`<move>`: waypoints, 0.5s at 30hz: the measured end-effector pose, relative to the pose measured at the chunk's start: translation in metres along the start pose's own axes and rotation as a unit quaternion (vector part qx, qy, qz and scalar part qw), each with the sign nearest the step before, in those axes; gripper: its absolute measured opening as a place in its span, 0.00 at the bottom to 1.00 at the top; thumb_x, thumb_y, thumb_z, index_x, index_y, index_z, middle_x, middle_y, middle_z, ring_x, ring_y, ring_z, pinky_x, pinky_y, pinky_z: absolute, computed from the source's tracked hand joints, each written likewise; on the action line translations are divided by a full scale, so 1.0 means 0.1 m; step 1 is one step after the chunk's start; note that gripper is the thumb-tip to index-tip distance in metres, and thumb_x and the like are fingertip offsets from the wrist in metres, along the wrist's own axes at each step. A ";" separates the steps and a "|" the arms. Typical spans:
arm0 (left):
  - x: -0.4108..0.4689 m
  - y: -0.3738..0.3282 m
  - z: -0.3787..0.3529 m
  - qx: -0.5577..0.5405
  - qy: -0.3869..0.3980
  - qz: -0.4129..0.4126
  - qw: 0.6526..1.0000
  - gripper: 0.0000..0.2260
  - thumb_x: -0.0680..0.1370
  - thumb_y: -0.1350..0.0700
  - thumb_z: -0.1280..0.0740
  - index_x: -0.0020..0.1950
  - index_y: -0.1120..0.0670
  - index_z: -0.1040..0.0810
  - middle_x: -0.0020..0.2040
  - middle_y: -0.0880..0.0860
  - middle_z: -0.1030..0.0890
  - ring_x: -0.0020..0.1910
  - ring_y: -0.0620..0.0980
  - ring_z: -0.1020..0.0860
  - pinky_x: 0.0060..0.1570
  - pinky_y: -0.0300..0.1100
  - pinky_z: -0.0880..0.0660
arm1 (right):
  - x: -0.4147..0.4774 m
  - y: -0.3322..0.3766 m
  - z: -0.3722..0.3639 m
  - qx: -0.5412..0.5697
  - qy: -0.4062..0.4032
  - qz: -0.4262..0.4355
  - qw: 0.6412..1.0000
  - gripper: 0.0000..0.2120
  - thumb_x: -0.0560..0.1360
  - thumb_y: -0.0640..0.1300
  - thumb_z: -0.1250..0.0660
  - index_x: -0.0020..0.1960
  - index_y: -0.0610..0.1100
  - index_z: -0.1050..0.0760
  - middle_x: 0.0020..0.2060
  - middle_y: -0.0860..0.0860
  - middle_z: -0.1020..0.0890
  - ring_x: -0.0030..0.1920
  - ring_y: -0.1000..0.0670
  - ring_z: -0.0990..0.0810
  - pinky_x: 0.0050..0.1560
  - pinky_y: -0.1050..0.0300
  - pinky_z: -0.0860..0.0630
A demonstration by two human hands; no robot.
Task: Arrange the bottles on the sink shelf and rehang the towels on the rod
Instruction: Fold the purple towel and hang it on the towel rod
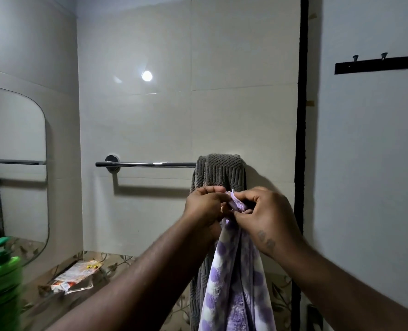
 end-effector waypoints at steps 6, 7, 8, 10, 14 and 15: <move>0.00 0.02 -0.05 0.000 0.033 0.000 0.999 0.13 0.77 0.77 0.37 0.42 0.61 0.26 0.34 0.59 0.22 0.27 0.50 0.21 0.28 0.38 0.21 | -0.04 -0.09 -0.06 -0.090 -0.038 0.076 0.992 0.12 0.74 0.42 0.26 0.57 0.47 0.15 0.45 0.51 0.15 0.44 0.48 0.16 0.46 0.49 0.18; -0.01 0.03 -0.06 0.008 0.045 -0.003 0.999 0.13 0.77 0.77 0.38 0.42 0.61 0.26 0.33 0.58 0.22 0.27 0.49 0.20 0.30 0.38 0.20 | -0.05 -0.09 -0.05 -0.094 -0.042 0.081 0.991 0.12 0.74 0.42 0.27 0.57 0.47 0.14 0.45 0.51 0.15 0.45 0.48 0.16 0.46 0.50 0.18; -0.01 0.03 -0.06 0.017 0.057 -0.008 0.998 0.13 0.77 0.78 0.38 0.42 0.61 0.26 0.33 0.58 0.22 0.27 0.48 0.20 0.32 0.37 0.19 | -0.04 -0.10 -0.04 -0.090 -0.048 0.074 0.992 0.11 0.74 0.42 0.27 0.56 0.47 0.14 0.46 0.52 0.14 0.45 0.50 0.15 0.47 0.52 0.18; -0.04 0.01 -0.05 0.058 0.093 -0.035 0.993 0.13 0.77 0.78 0.40 0.43 0.61 0.23 0.37 0.60 0.20 0.33 0.50 0.19 0.36 0.38 0.18 | 0.01 -0.16 0.02 -0.041 -0.051 0.017 0.998 0.07 0.75 0.43 0.27 0.52 0.49 0.13 0.42 0.54 0.13 0.42 0.54 0.15 0.45 0.56 0.19; -0.01 -0.03 0.01 0.309 0.163 -0.188 0.918 0.12 0.77 0.70 0.32 0.51 0.54 0.15 0.52 0.57 0.16 0.43 0.48 0.20 0.46 0.44 0.20 | 0.16 -0.33 0.08 0.121 0.016 -0.142 0.982 0.04 0.72 0.46 0.26 0.44 0.51 0.13 0.36 0.53 0.13 0.40 0.49 0.14 0.45 0.50 0.18; -0.01 -0.04 0.01 0.338 0.190 -0.199 0.900 0.09 0.78 0.67 0.30 0.53 0.56 0.15 0.52 0.55 0.16 0.44 0.45 0.21 0.48 0.43 0.21 | 0.19 -0.35 0.09 0.168 0.032 -0.176 0.969 0.05 0.71 0.44 0.28 0.44 0.50 0.13 0.37 0.51 0.12 0.40 0.47 0.14 0.45 0.49 0.19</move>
Point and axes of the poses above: each hand's wrist, its own x-axis towards the middle knuckle, its own z-axis out of the back of the hand, y = z × x, the point moved 3 cm from there along x, towards the middle knuckle
